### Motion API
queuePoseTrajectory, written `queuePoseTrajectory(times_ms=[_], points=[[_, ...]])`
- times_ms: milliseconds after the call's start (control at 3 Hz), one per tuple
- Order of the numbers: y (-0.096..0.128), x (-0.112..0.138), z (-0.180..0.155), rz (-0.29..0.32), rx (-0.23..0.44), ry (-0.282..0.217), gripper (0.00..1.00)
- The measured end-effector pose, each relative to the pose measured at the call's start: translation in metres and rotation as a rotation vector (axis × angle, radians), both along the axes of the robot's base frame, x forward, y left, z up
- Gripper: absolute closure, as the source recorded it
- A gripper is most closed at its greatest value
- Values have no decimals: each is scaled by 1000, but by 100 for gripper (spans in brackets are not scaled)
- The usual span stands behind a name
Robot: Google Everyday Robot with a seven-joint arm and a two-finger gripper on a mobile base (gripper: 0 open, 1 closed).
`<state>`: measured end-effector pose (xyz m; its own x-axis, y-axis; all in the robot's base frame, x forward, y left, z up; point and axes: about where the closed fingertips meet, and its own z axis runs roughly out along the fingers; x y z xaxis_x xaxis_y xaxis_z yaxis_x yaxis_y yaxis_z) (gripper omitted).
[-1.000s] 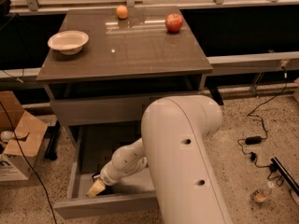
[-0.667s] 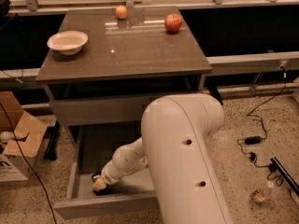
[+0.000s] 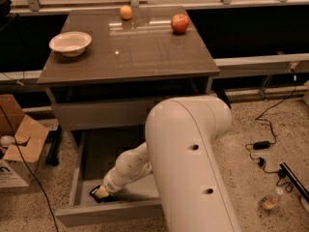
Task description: Pick rxbar chocolate from middle drawer and place on counter
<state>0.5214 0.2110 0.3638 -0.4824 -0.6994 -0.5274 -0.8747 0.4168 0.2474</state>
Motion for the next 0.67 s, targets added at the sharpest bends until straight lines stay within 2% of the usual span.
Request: queuePoseTrajectory(times_ms=[333, 667], points=[[1, -2, -4, -17, -7, 9, 100], [1, -2, -4, -32, -2, 12, 100]])
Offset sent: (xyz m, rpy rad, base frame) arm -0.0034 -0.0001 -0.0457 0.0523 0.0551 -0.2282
